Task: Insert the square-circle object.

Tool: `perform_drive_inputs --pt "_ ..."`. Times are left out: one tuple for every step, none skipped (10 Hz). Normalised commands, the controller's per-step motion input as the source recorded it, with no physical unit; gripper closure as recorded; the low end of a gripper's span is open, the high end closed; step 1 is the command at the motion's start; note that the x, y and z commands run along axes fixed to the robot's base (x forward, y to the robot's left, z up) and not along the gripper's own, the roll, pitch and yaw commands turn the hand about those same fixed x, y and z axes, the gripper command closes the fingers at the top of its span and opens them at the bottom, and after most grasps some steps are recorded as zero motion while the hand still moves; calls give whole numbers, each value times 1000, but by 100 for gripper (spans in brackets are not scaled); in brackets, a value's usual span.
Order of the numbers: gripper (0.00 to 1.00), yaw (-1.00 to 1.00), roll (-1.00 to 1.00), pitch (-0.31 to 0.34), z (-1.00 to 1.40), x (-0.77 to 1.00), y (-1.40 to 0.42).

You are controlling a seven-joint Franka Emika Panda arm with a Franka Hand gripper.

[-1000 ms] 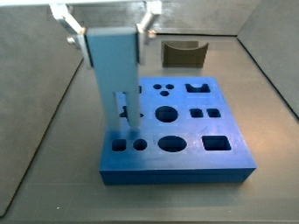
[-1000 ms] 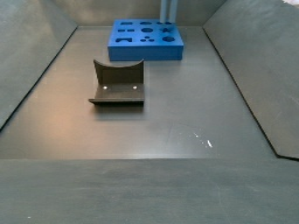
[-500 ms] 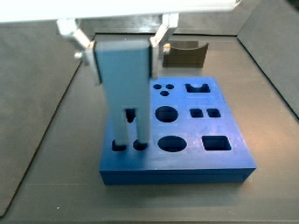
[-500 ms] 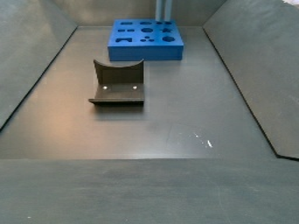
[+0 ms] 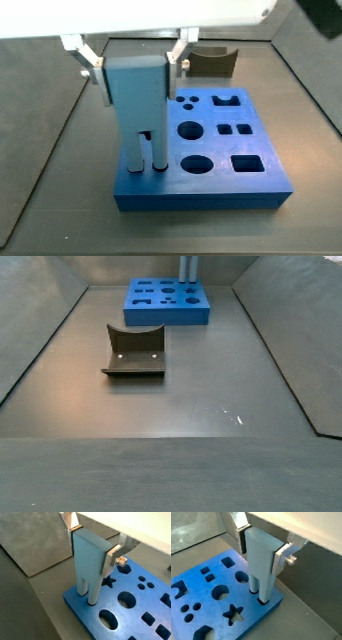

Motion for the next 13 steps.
perform_drive_inputs --pt "100 -211 226 73 -191 151 0" --pt "100 -229 54 0 -343 74 -40" --pt "100 -154 33 0 -434 0 0" --pt "100 -137 119 0 -449 0 0" --pt "100 -103 3 -37 -294 -211 0" --pt "100 -6 -9 -60 -266 -217 0" --pt "100 0 -13 -60 -260 -177 0" --pt "100 0 0 -37 -277 -69 0" --pt "100 -9 60 -4 -309 0 0" --pt "100 -6 53 0 -297 0 0" --pt "100 -17 17 -14 -346 6 0" --pt "100 -51 0 -54 -437 17 0" --pt "100 -109 0 -20 -394 91 0"
